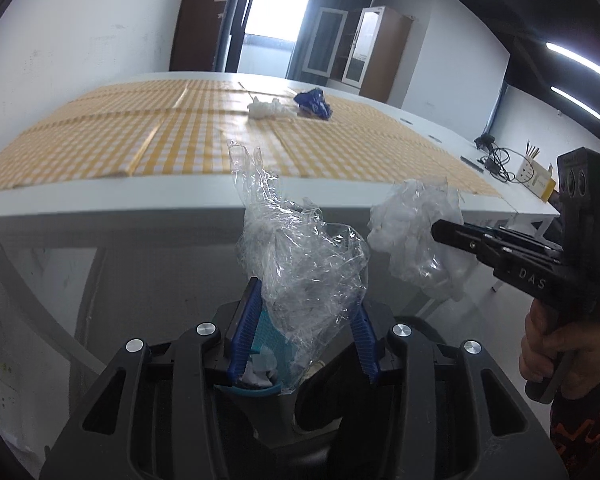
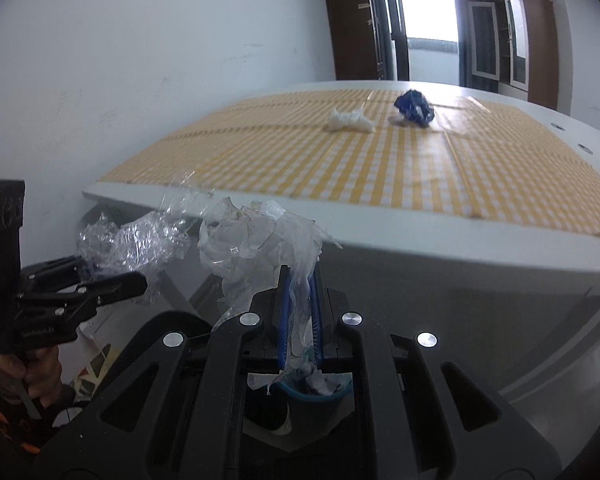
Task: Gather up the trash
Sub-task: 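Carry both clear plastic wrappers down over the blue wastebasket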
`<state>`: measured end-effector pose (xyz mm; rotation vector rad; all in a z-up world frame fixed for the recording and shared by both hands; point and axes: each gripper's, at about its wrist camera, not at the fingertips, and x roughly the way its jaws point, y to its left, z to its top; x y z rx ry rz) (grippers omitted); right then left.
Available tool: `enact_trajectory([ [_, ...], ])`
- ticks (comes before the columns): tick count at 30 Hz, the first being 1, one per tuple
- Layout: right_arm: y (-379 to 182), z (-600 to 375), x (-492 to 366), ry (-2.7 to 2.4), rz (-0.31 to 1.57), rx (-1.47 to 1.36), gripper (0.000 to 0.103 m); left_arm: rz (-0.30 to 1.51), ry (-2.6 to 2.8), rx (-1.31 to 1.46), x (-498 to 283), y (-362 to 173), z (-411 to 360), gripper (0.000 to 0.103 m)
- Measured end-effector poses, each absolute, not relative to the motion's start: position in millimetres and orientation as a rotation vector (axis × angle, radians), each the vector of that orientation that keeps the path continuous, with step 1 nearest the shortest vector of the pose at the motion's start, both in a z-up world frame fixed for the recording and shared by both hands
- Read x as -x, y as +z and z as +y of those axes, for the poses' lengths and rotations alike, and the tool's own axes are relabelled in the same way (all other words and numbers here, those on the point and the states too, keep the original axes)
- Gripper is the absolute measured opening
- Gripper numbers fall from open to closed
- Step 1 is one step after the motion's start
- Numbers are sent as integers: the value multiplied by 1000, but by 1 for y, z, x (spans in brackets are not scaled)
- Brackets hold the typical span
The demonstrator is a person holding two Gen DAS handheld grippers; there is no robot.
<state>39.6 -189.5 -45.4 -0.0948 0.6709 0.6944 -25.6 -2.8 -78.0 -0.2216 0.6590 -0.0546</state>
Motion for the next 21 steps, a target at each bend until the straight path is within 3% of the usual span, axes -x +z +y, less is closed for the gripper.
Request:
enact_trajectory([
  [21, -159, -169, -45, 674, 910, 158, 9, 883, -54, 243, -5, -186, 9, 39],
])
